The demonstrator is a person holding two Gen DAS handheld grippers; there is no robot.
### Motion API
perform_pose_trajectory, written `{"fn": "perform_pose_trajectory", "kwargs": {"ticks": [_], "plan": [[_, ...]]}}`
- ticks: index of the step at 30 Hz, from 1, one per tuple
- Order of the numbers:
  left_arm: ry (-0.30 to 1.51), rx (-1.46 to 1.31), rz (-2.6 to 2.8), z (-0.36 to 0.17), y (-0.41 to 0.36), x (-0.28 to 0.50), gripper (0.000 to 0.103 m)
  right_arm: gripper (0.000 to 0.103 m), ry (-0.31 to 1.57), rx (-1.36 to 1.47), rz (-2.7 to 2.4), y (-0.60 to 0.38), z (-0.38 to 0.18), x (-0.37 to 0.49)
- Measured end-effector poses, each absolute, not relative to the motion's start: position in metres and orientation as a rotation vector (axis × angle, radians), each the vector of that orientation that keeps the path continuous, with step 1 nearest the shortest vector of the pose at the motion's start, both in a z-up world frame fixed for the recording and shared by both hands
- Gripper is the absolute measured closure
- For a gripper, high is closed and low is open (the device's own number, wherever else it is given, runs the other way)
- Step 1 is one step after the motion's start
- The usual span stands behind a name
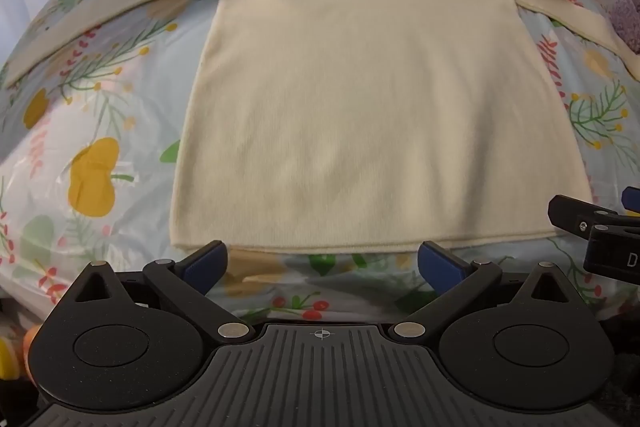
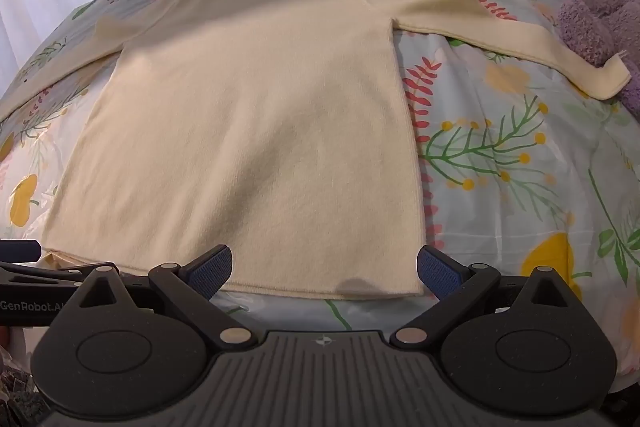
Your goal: Fold small clothes
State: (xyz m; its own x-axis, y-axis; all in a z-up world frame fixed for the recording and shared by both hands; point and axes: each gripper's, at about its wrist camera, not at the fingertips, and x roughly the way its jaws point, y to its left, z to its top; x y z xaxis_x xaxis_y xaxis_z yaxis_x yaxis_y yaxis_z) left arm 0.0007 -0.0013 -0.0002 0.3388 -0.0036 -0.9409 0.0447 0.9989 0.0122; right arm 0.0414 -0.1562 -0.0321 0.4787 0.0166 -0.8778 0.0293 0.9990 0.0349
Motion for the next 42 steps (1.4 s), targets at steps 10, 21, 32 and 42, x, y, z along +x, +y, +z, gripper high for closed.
{"fn": "perform_pose_trajectory", "kwargs": {"ticks": [10, 21, 32, 42], "plan": [[1.219, 0.034, -0.036, -0.0025, 0.0003, -0.0009, 0.000, 0.004, 1.072, 0.039, -0.007, -0.1556, -0.0315, 0.0413], [1.230, 0.041, -0.032, -0.0051, -0.0004, -0.0011, 0.000, 0.004, 1.079, 0.037, -0.003, -0.1556, -0.0328, 0.0426], [1.226, 0.025, -0.041, -0.0058, -0.0004, -0.0009, 0.000, 0.004, 1.079, 0.035, -0.004, -0.1552, -0.0331, 0.0429], [1.210, 0.036, -0.032, -0.0071, 0.0002, -0.0018, 0.000, 0.004, 1.082, 0.035, -0.003, -0.1551, -0.0357, 0.0432]]}}
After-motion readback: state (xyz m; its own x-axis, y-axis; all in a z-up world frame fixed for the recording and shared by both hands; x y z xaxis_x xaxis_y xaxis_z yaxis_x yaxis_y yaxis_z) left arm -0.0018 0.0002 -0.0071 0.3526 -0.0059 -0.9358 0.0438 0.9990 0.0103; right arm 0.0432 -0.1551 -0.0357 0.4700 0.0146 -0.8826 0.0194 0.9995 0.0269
